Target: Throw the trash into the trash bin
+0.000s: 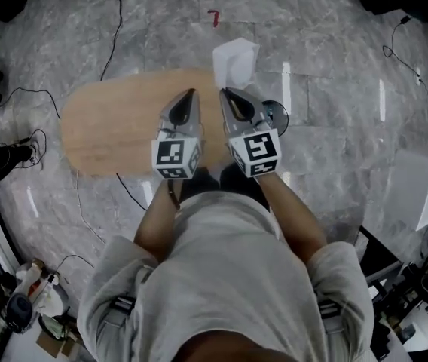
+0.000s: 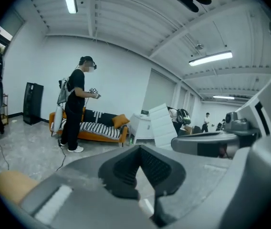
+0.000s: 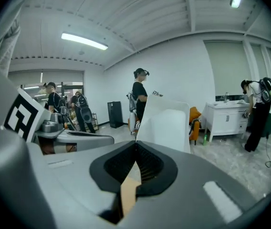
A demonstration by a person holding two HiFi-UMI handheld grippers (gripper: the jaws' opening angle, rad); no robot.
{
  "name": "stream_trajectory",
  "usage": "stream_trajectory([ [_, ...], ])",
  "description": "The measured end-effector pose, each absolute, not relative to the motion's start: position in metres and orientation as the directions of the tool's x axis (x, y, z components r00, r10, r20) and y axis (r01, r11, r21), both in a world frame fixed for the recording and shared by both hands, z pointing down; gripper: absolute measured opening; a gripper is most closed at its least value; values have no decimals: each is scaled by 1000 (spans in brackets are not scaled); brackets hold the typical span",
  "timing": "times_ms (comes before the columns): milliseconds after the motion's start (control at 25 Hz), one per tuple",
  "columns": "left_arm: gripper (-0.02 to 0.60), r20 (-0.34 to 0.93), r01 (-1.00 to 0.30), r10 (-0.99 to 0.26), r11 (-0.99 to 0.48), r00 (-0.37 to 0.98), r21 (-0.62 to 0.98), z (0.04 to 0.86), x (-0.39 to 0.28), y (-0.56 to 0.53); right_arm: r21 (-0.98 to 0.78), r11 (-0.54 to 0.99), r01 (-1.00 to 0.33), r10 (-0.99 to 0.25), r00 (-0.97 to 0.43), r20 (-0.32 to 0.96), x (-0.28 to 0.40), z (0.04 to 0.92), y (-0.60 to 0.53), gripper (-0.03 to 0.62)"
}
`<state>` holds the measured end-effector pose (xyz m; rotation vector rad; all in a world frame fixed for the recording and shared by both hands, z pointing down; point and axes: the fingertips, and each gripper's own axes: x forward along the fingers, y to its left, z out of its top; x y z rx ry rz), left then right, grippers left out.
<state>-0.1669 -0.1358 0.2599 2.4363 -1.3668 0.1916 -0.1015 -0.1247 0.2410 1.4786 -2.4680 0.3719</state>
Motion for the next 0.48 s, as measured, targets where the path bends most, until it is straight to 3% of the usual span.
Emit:
stream_trajectory([
  [480,18,256,-611,-558,-753,790,244,253,43,-97,-71,114,-991,-928,-132,348,100,239,-60,9],
])
